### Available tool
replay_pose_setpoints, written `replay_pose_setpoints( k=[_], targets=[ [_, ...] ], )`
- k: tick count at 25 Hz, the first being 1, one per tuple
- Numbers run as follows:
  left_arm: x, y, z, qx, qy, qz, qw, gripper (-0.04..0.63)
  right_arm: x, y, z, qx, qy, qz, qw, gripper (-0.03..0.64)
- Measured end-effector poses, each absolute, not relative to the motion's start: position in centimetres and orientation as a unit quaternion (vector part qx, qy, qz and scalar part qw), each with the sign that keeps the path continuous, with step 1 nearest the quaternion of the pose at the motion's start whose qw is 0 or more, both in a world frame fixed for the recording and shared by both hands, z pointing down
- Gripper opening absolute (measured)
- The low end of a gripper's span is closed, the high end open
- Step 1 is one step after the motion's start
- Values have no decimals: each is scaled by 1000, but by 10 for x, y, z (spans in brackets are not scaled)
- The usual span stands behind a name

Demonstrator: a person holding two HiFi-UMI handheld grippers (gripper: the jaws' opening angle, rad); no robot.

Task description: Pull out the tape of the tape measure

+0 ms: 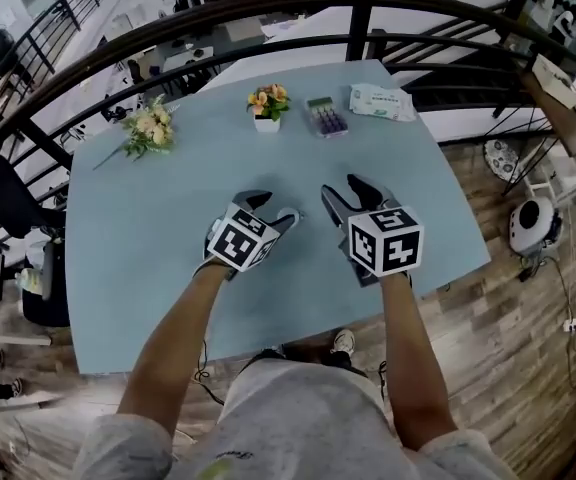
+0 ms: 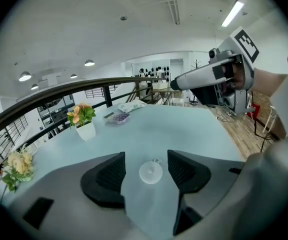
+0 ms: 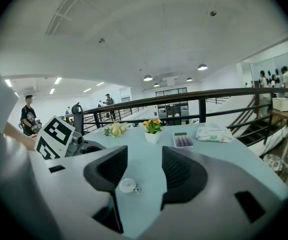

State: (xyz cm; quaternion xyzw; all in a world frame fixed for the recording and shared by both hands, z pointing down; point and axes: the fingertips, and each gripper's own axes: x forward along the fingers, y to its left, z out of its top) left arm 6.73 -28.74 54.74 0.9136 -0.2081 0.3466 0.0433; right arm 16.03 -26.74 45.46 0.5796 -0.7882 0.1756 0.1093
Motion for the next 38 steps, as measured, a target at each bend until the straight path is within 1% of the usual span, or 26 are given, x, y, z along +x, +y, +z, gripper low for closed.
replay_pose_setpoints(
  k=[8, 17, 27, 32, 38],
  targets=[
    [79, -285, 578, 913, -160, 374, 35, 272, 160, -262, 469, 598, -771, 185, 114, 199],
    [79, -286, 607, 908, -129, 397, 45, 285, 159, -265, 483, 607, -760, 192, 128, 199],
    [85, -286, 625, 902, -102, 418, 36, 284, 157, -272, 500, 604, -757, 207, 140, 198],
    [85, -284, 629, 898, -98, 424, 70, 275, 163, -270, 504, 605, -753, 216, 142, 198],
    [85, -283, 630, 898, -100, 422, 75, 268, 168, -267, 504, 606, -752, 217, 138, 198]
  ],
)
